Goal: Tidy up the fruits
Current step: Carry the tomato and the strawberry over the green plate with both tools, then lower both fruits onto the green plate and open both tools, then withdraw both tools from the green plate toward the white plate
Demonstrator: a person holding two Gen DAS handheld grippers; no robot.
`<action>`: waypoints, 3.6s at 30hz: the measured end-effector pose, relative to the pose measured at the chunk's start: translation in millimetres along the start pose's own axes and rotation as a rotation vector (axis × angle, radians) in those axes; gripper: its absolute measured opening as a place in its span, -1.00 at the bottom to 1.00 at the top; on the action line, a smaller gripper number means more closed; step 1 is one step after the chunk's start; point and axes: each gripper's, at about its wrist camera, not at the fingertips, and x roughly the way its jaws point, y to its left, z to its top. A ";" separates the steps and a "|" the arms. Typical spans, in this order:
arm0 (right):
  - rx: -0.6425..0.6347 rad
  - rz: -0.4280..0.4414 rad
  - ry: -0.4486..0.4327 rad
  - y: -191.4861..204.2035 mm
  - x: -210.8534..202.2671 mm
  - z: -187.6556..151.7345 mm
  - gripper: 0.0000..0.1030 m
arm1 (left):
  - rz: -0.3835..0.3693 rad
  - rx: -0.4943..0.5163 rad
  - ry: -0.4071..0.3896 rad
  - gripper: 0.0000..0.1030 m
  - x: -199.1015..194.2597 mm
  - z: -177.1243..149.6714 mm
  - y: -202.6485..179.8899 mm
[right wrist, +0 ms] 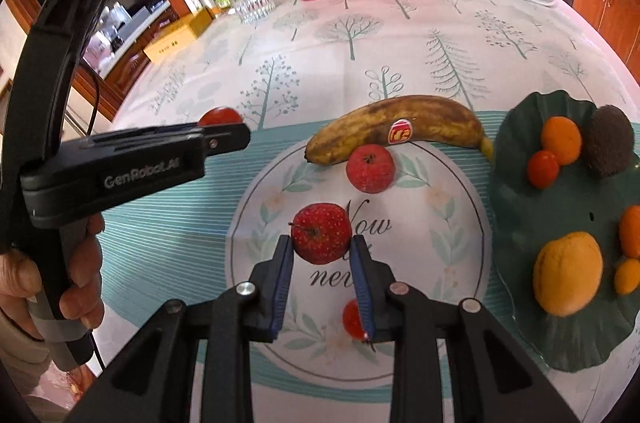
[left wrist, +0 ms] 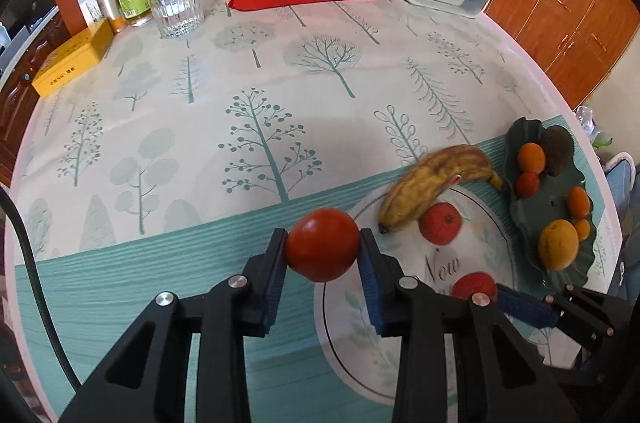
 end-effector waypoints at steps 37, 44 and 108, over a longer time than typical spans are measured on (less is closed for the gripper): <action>-0.001 -0.116 -0.134 -215.7 -137.4 17.5 -0.44 | -0.074 0.071 0.038 -0.35 3.0 29.7 -248.3; -0.018 -0.102 -0.078 -243.7 -113.5 23.3 -0.44 | -0.056 0.041 0.101 -0.35 40.6 29.3 -268.4; 0.021 -0.089 -0.056 -186.2 -117.9 -12.0 -0.42 | 0.116 0.106 0.014 0.55 -44.1 -7.6 -208.5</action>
